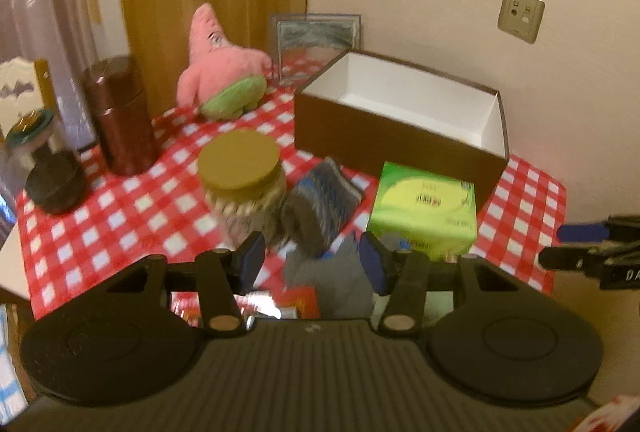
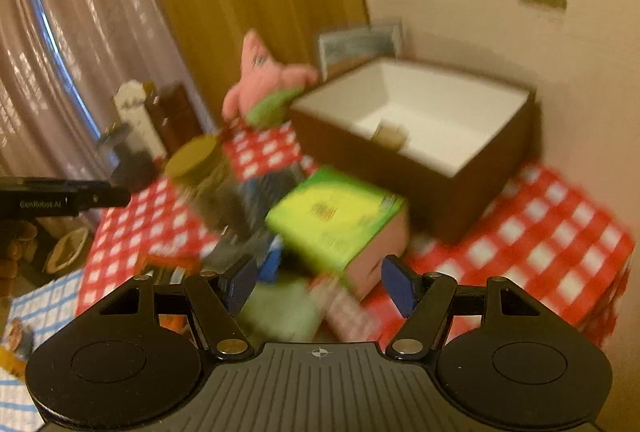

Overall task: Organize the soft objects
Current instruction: 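Move both grippers back toward the items on the table, then grasp the white cloth with the left gripper while the right grasps the wrapped stick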

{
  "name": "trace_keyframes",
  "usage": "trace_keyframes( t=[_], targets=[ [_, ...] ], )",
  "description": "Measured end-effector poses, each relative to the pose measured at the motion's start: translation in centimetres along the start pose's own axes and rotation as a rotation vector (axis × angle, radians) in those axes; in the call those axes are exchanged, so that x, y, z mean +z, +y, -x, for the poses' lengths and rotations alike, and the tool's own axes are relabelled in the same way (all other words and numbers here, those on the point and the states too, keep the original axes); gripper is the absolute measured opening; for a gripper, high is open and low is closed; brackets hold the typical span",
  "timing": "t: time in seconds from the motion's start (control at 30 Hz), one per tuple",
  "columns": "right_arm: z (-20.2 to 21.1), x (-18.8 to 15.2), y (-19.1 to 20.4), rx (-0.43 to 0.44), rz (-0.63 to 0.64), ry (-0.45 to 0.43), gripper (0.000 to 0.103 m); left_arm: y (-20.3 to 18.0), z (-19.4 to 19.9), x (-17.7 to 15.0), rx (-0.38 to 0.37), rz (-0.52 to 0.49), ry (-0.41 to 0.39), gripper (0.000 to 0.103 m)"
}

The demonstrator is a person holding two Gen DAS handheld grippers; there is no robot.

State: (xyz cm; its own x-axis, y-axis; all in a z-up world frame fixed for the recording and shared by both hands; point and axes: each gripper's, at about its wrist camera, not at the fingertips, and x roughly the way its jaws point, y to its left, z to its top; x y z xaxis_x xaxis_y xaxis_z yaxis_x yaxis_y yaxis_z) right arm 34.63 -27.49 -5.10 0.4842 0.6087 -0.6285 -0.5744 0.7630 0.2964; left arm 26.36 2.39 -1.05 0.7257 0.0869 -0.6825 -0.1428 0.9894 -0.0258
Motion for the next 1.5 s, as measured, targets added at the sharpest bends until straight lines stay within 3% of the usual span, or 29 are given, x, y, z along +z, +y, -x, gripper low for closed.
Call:
trace_keyframes(
  t=[0.3,0.77,1.07,1.27,1.5],
  targets=[
    [-0.9,-3.6,3.7,-0.002,-0.007,0.085,0.069,1.7,1.7,-4.9,0.020,0.022,0.045,0.050],
    [-2.9,-6.6,4.9,-0.078,0.055,0.148,0.069,4.7,2.0,-9.7,0.062,0.064,0.111,0.050],
    [-4.3,-6.9,4.2,-0.108,0.076,0.175,0.069,5.7,0.0,-10.9,0.078,0.099,0.145,0.050],
    [-5.5,-6.8,3.5,-0.119,0.077,0.189,0.069,6.0,-1.9,-11.3,0.075,0.123,0.160,0.062],
    [-7.0,-6.1,2.2,-0.140,0.062,0.194,0.069,6.9,-4.6,-11.4,0.093,0.173,0.168,0.065]
  ],
)
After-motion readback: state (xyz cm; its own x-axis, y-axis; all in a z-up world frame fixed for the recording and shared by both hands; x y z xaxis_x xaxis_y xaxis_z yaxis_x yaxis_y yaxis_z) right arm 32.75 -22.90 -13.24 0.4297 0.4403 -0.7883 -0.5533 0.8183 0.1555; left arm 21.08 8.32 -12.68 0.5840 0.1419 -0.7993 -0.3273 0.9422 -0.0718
